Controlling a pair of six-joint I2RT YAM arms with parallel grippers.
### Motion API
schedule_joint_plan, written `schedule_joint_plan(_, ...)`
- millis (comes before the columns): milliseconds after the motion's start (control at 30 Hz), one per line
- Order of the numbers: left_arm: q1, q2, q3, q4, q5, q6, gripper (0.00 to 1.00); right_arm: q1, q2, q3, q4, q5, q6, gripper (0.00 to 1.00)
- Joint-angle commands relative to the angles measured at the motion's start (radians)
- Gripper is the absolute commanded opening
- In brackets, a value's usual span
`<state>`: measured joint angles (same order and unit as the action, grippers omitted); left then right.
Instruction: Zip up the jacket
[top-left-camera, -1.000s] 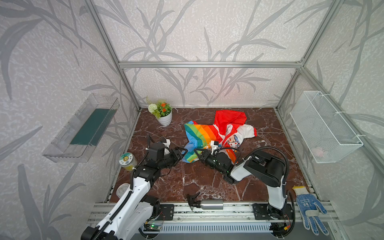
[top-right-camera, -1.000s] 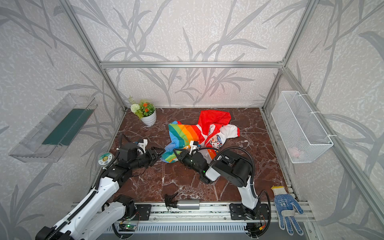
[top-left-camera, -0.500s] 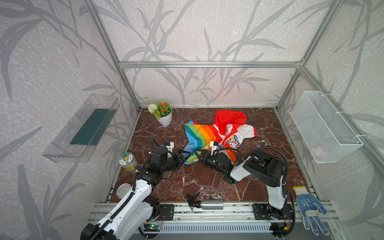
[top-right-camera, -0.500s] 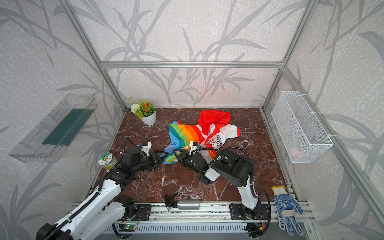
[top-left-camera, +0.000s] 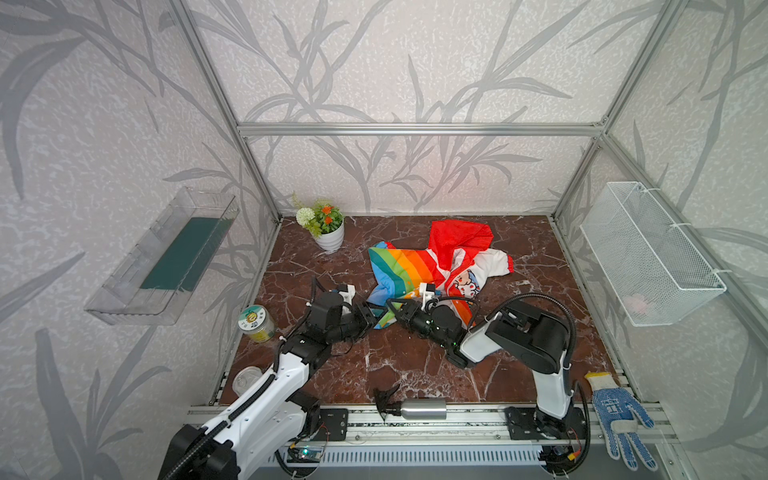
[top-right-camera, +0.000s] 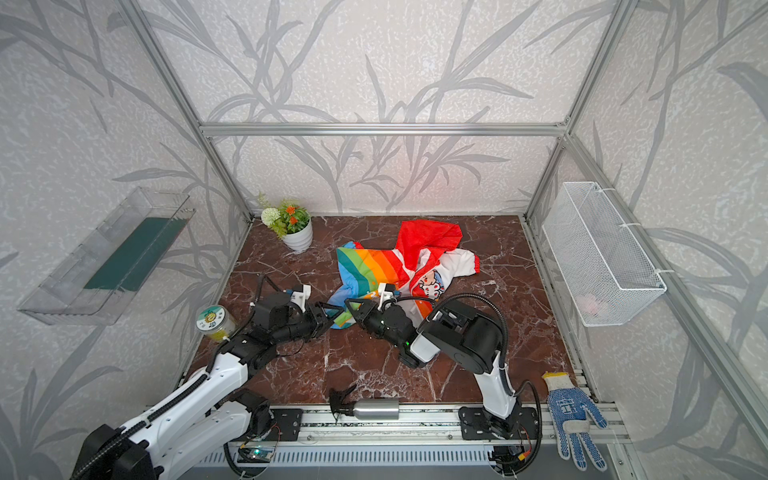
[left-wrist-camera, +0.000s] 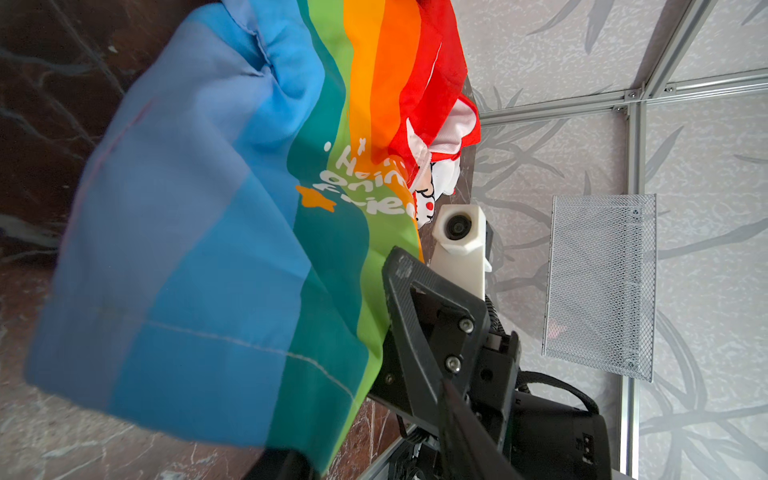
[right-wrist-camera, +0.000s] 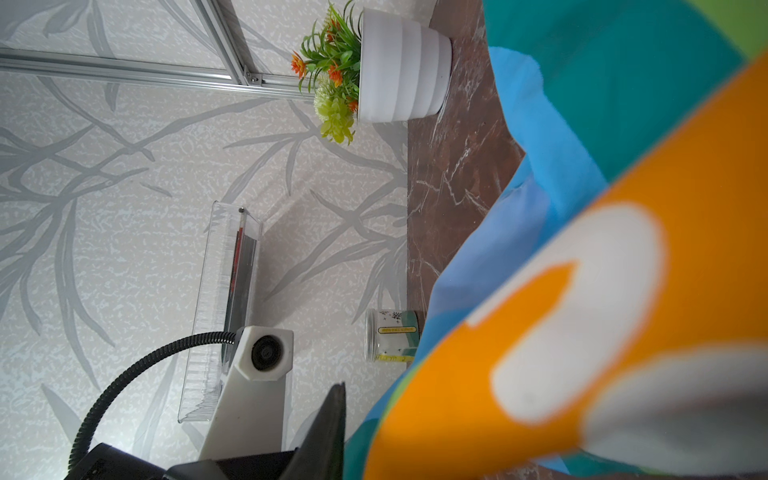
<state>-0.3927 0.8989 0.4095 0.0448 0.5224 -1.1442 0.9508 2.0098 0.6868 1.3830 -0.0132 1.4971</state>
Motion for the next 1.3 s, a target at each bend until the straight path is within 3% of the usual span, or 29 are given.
schedule_joint_plan(0,-0.009,0.006,-0.018,0.057,-0.003,-0.015,0.45,0.004,0.005,0.022,0.022,-0.013,0.005,0.29)
schedule_joint_plan(100,-0.012,0.007,-0.024,0.066,-0.002,-0.020,0.50,0.003,-0.009,0.020,0.022,-0.012,0.012,0.29)
schedule_joint_plan(233,-0.019,0.016,-0.022,0.081,-0.005,-0.019,0.48,0.003,-0.011,0.028,0.022,-0.022,0.021,0.29)
schedule_joint_plan(433,-0.032,0.048,-0.006,0.097,-0.008,-0.013,0.18,0.002,-0.024,0.024,0.023,-0.023,0.020,0.32)
schedule_joint_plan(467,-0.031,0.046,0.002,0.091,-0.011,-0.009,0.12,0.002,-0.030,0.019,0.022,-0.021,0.014,0.36)
schedule_joint_plan(500,-0.032,0.042,0.017,0.075,-0.016,0.000,0.02,0.001,-0.043,0.009,0.022,-0.019,0.001,0.48)
schedule_joint_plan(533,-0.031,0.039,0.043,0.049,-0.022,0.014,0.00,0.002,-0.058,-0.004,0.022,-0.016,-0.014,0.59)
schedule_joint_plan(633,-0.030,0.041,0.140,-0.029,-0.036,0.046,0.00,0.002,-0.125,-0.070,0.023,0.012,-0.061,0.75)
schedule_joint_plan(833,-0.030,0.078,0.268,-0.050,-0.022,0.003,0.00,0.015,-0.252,-0.126,0.022,0.008,-0.154,0.87)
schedule_joint_plan(1000,-0.030,0.095,0.332,-0.034,0.008,-0.034,0.00,0.032,-0.382,-0.186,0.024,0.109,-0.191,0.94)
schedule_joint_plan(1267,-0.030,0.145,0.403,0.085,0.046,-0.165,0.00,0.048,-0.508,-0.201,0.024,0.170,-0.218,0.96)
